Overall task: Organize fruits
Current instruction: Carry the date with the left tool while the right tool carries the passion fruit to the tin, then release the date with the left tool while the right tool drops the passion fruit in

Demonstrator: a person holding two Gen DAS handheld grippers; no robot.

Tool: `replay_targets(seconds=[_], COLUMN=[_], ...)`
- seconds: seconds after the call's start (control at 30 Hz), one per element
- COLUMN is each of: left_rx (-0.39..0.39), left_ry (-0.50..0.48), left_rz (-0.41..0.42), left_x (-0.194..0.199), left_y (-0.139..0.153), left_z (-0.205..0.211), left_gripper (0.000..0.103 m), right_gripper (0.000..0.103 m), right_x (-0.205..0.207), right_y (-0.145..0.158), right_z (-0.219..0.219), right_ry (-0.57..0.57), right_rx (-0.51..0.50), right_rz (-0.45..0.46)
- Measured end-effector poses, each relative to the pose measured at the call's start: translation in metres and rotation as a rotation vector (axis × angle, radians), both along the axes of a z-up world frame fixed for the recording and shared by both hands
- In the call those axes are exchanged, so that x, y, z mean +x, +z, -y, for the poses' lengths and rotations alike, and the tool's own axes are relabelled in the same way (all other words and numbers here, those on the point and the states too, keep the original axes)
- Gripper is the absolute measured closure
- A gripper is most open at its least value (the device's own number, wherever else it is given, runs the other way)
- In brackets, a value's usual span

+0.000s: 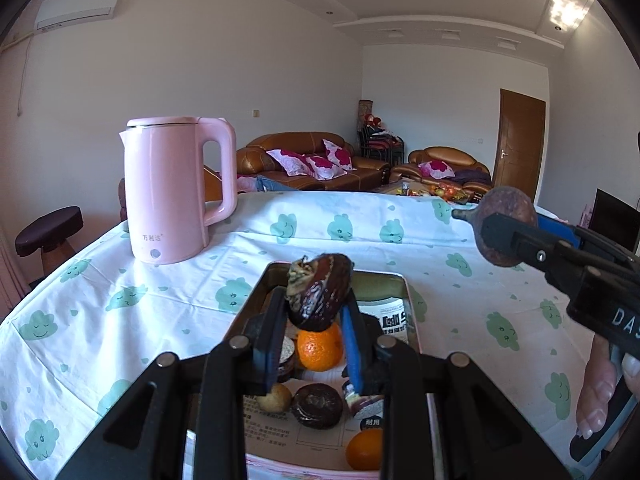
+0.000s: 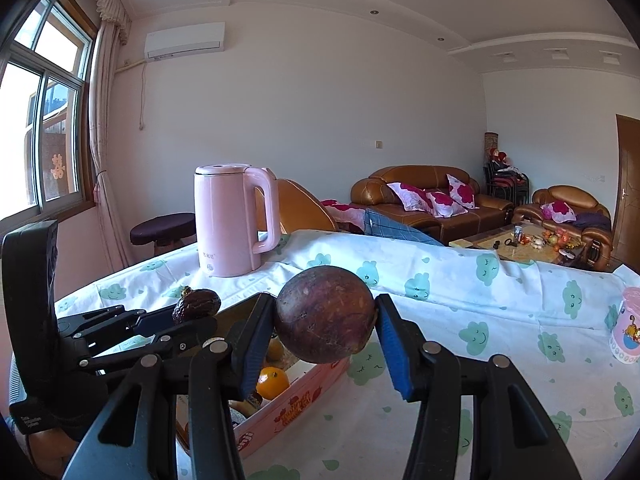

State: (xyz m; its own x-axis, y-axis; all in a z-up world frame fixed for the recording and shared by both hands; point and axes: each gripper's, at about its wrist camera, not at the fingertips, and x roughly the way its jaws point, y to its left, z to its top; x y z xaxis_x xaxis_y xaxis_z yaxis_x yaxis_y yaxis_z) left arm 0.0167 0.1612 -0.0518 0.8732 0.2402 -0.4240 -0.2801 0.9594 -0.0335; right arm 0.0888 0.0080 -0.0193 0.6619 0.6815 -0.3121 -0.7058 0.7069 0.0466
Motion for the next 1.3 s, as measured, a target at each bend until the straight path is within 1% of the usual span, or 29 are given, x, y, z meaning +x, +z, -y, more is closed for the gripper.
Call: replay_targets(seconds=[0.17,0.33,0.67,1.03,1.3], left_rx=[-0.008,-0.012,-0.023,-0.031,-0.047], left_ry=[0.046,0.061,0.064,0.052,0.030], left_rz=[-0.016,-0.026,-0.050,-0.056,-0.087], left_x=[-0.006,-0.011,-0.013,-0.013,-0.008], left_y=[-0.006,-0.009,-0.016,-0.018,-0.021], left_z=[-0.018,-0.025,-0.029,-0.030,-0.031], left_gripper=[0.076,0.076,0.076,0.076,0.075], right_gripper=[0.050,0.050,0.050,0.050,0.050], right_x=[0.000,0.001,0.001,0.005,0.012], right_y=[-0.002,-0.007,-0.017,-0.032,-0.043], right_z=[-0.009,-0.021,-0.038,-0.057,-0.064], right_ry=[0.023,0.044,0.065,0.069,0.057], right_rx=[-0.001,-0.016,-0.047,-0.090,-0.123], right_rz=[-0.004,-0.021,-0.052,-0.077,-0.099])
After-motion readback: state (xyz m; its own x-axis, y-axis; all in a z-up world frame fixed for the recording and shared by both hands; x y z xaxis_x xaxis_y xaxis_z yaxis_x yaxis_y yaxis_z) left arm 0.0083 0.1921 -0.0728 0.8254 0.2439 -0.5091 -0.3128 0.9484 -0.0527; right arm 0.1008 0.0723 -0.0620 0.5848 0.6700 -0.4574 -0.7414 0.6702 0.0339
